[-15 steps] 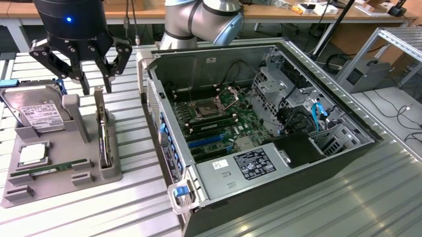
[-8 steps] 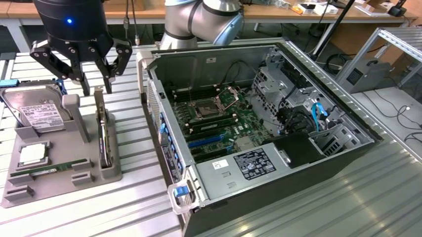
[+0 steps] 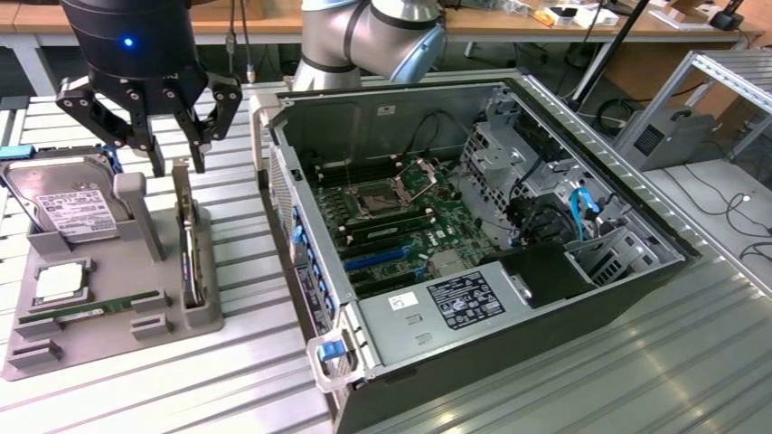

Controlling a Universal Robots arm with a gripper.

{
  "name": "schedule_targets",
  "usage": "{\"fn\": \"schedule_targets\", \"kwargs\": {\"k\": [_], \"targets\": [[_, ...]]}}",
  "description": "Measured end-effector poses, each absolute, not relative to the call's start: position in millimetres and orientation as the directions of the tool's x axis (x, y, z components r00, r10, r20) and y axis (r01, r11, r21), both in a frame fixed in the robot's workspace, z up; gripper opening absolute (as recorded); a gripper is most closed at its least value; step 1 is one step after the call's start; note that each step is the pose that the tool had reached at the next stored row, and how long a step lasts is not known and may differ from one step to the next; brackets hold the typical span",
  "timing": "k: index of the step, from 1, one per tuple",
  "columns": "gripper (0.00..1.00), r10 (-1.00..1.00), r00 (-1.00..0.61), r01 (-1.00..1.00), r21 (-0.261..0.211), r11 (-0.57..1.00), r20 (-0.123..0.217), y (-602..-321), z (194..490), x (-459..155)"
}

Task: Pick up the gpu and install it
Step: 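Pick up the gpu and move the gpu toward the slot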

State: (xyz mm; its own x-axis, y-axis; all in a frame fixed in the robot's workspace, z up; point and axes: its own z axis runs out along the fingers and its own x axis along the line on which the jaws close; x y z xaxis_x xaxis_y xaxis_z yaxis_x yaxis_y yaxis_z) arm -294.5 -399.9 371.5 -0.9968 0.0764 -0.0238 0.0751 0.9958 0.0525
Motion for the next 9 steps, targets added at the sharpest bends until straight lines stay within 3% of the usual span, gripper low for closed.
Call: {"fn": "schedule_targets", "kwargs": {"k": [9], "targets": [[0.42,0.076,-0.997,0.075,0.053,0.996,-0.024,-400.0,368.8,-294.4]]}}
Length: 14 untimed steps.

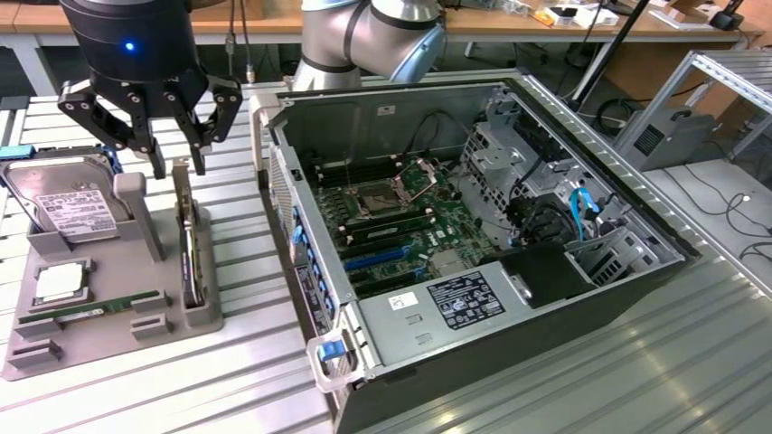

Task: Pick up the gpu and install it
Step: 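Pick up the gpu and move the gpu toward the slot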

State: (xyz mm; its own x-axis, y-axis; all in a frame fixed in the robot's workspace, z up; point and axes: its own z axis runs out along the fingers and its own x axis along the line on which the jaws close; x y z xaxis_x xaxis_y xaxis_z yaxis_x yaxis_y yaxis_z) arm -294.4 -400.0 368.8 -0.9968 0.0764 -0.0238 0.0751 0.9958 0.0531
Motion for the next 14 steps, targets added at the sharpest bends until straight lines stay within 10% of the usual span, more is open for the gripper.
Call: {"fn": "schedule_targets", "kwargs": {"k": [14], "targets": [[0.42,0.076,-0.997,0.075,0.053,0.996,-0.024,-400.1,365.5,-294.4]]}}
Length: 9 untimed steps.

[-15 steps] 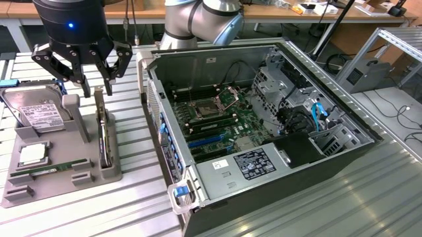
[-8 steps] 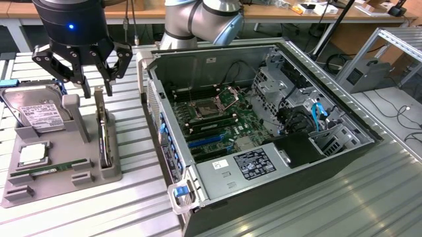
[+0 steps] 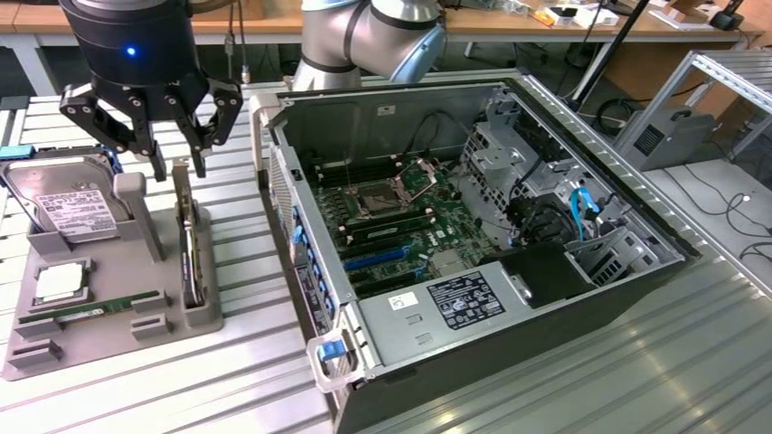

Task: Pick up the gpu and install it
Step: 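Pick up the gpu and move the gpu toward the slot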

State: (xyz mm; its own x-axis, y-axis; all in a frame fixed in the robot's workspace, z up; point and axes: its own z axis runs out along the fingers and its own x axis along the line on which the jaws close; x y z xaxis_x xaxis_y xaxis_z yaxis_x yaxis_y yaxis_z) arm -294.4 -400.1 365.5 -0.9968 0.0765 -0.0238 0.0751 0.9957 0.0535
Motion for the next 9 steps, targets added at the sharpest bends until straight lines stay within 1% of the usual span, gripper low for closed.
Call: {"fn": "schedule_targets", "kwargs": {"k": [9], "targets": [[0.42,0.076,-0.997,0.075,0.053,0.996,-0.024,-400.2,363.5,-294.4]]}}
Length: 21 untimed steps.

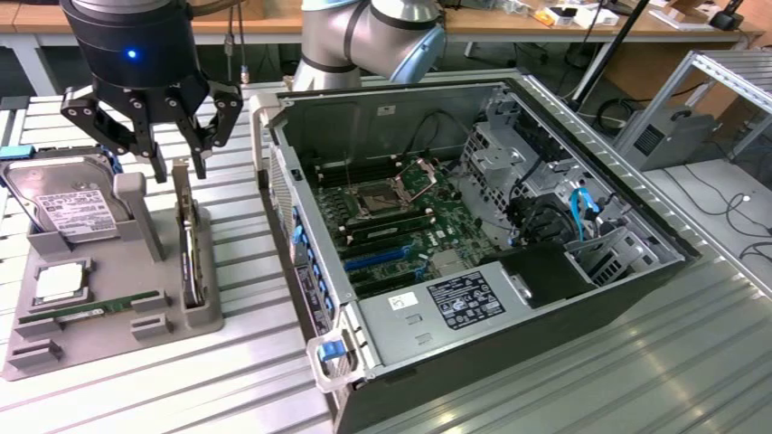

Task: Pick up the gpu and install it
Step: 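Pick up the gpu and move the gpu toward the slot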

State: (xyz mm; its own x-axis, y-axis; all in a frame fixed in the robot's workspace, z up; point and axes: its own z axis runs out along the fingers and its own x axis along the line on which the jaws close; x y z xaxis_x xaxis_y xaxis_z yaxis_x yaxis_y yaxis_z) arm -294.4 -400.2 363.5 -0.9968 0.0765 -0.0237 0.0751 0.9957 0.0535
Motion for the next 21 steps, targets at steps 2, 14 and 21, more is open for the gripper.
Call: {"fn": "schedule_targets", "kwargs": {"k": [2,14,21], "targets": [[0.42,0.076,-0.997,0.075,0.053,0.996,-0.024,-400.2,363.0,-294.4],[0.42,0.076,-0.997,0.075,0.053,0.996,-0.024,-400.3,360.2,-294.5],[0.42,0.076,-0.997,0.075,0.054,0.996,-0.024,-400.3,358.2,-294.4]]}}
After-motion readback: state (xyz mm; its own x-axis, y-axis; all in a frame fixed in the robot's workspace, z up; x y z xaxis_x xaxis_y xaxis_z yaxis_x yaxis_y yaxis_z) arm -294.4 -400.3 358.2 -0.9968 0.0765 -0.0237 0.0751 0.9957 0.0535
